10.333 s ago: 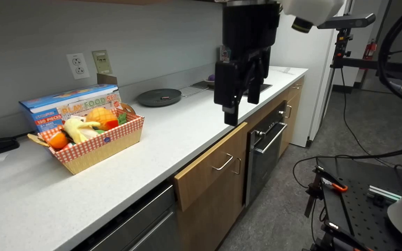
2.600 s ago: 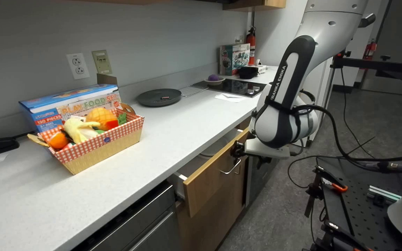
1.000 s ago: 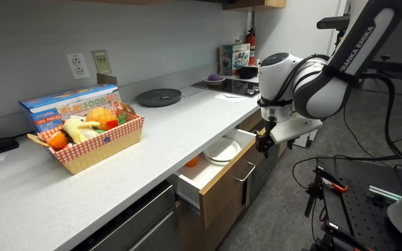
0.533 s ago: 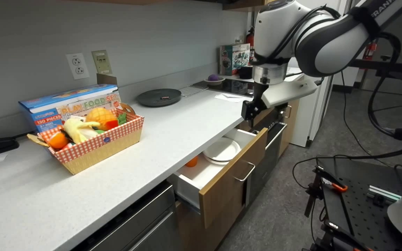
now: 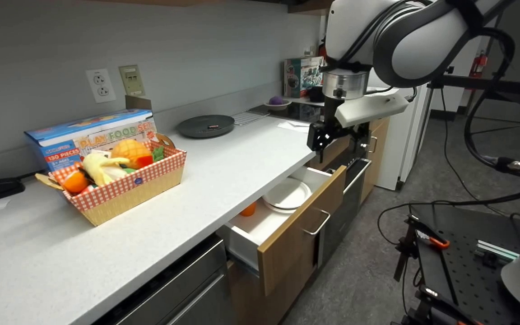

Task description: Open the top drawer of the kitchen unit,remove the orange cup and close it

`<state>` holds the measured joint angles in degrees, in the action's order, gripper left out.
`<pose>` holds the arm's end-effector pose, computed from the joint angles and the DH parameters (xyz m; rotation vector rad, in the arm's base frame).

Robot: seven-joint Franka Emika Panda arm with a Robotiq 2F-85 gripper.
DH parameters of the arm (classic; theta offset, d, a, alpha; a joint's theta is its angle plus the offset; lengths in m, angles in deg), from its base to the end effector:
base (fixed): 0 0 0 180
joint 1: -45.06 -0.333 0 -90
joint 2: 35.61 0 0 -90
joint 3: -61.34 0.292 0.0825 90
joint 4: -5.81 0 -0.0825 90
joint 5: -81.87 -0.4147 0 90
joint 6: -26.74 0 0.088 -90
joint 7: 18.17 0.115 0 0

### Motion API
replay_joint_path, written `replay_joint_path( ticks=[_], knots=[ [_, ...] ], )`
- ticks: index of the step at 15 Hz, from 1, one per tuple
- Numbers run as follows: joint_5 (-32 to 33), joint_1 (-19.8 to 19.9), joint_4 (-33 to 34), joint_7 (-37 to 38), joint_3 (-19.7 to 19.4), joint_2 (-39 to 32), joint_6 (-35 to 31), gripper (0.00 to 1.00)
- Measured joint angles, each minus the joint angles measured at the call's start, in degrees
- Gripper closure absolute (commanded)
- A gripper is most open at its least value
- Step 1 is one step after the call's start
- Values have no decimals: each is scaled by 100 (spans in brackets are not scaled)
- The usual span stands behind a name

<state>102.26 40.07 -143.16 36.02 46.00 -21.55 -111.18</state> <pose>0.4481 -0.0795 0.2882 2.7168 -1.2477 0.1735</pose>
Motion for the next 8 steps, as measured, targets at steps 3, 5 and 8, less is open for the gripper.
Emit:
replay_joint_path(
  ticks=[3,5,8],
  knots=[
    [-10,100,-3,0,111,-1,0,0],
    [-39,380,-6,-2,464,-34,-114,0],
    [-51,587,-6,-2,874,-260,-494,0]
  ],
)
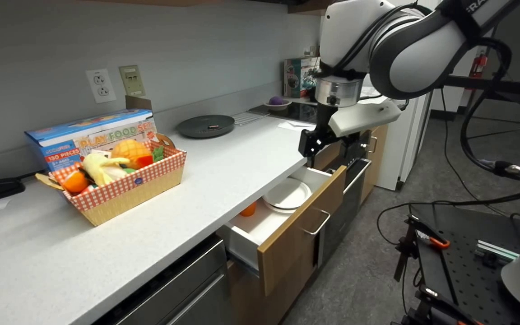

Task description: Open the top drawer of the kitchen unit,remove the orange cup and close it

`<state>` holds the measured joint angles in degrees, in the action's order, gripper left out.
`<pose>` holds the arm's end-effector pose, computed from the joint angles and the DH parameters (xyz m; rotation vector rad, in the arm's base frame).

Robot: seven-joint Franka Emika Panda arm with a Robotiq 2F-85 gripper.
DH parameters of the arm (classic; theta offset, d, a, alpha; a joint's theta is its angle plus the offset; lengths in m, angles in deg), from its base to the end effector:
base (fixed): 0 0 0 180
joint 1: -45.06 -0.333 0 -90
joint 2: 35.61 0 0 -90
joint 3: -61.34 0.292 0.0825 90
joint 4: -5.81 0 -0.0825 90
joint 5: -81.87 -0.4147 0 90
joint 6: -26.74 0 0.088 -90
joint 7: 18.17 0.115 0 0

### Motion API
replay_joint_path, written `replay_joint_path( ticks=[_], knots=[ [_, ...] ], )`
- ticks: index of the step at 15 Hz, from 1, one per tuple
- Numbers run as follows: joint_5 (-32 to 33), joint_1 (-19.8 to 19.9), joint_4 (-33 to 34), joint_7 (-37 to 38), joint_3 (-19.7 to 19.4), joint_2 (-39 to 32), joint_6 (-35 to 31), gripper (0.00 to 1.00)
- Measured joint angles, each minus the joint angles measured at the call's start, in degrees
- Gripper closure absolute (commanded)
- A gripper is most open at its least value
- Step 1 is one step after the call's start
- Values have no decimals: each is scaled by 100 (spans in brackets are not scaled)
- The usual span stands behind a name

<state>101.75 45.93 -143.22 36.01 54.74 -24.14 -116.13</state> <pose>0.4581 -0.0575 0.2782 2.7466 -1.1725 0.2466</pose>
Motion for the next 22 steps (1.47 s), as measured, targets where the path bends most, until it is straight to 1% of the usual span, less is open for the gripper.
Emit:
replay_joint_path(
  ticks=[4,7,10,16,19,22],
  knots=[
    [0,39,19,-87,291,-515,-590,0],
    [0,40,134,-359,328,-931,-1034,0],
    [0,41,365,-670,320,-1352,-1334,0],
    [0,3,878,-952,298,-2087,-1520,0],
    [-3,-111,1016,-956,294,-2309,-1521,0],
    [-74,-297,1012,-956,300,-2437,-1521,0]
  ],
)
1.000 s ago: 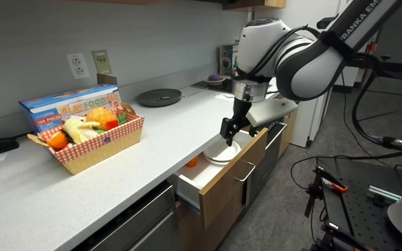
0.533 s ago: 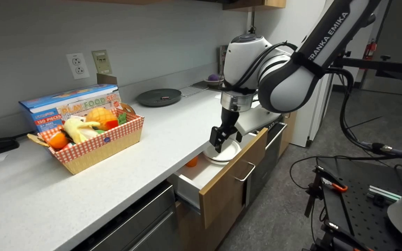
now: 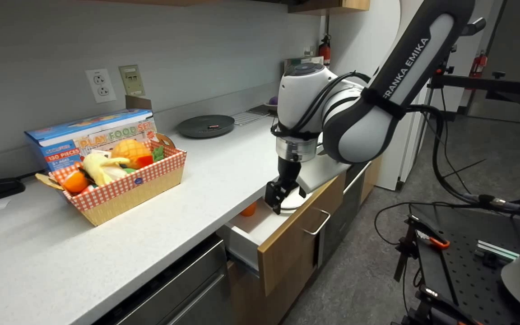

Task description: Open the top drawer of the kitchen unit,remove the orange cup and close it

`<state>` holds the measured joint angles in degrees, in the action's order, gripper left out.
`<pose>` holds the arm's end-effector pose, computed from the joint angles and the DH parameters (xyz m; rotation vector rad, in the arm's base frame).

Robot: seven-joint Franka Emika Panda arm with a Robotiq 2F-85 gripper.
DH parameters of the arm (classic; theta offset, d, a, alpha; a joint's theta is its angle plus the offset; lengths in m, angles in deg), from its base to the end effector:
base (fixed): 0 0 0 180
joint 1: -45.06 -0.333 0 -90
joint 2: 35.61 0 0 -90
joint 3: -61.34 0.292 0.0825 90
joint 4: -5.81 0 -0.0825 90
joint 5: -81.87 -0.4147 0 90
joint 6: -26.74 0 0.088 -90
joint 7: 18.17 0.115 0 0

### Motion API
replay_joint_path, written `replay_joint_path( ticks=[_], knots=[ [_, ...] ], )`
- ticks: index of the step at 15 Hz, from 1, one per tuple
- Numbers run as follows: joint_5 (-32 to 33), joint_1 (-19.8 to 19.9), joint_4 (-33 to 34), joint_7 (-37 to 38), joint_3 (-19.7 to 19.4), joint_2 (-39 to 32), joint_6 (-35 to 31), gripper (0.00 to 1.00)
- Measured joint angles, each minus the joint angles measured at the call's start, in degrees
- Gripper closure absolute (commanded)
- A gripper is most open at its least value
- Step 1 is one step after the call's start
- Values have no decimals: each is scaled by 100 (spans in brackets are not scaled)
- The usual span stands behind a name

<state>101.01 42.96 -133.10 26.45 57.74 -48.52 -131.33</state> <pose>0.5125 -0.0023 0.1669 2.9338 -0.7474 0.2362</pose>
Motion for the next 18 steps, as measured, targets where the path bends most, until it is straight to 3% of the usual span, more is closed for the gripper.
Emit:
replay_joint_path(
  ticks=[3,13,18],
  knots=[
    [-143,-158,-61,-35,2,-62,1,0],
    [-727,-47,462,-1119,-398,-602,13,0],
    [-916,-53,486,-1425,-397,-656,593,0]
  ],
)
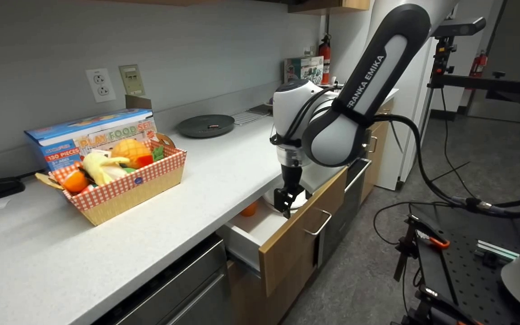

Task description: Open the top drawer of the kitchen unit,remove the orange cup and close it

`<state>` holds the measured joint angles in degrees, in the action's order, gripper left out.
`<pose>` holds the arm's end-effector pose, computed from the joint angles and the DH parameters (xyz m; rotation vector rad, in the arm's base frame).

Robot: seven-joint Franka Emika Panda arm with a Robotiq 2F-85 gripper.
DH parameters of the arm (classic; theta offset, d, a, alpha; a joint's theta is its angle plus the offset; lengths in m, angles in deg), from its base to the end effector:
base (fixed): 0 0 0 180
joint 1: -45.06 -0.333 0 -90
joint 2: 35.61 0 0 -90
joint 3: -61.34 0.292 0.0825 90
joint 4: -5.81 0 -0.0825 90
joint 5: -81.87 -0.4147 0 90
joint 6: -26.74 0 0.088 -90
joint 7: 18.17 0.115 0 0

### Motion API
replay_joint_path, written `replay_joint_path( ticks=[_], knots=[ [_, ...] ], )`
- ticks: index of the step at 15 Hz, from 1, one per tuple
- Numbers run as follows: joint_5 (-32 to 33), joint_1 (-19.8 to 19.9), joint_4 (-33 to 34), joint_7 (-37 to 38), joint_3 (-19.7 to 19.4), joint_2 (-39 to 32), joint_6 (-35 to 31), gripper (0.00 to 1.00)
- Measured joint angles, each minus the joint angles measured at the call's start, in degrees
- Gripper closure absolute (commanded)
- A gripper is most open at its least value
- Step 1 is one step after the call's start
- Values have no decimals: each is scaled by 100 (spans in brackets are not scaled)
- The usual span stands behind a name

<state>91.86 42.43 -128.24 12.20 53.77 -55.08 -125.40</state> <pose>0.5173 -0.0456 0.1306 2.9383 -0.6787 0.0054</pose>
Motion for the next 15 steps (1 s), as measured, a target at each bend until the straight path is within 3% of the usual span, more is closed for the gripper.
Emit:
replay_joint_path(
  ticks=[8,15],
  knots=[
    [84,-35,-105,-283,-63,210,1580,0],
    [65,4,-673,-583,-55,234,1659,0]
  ],
)
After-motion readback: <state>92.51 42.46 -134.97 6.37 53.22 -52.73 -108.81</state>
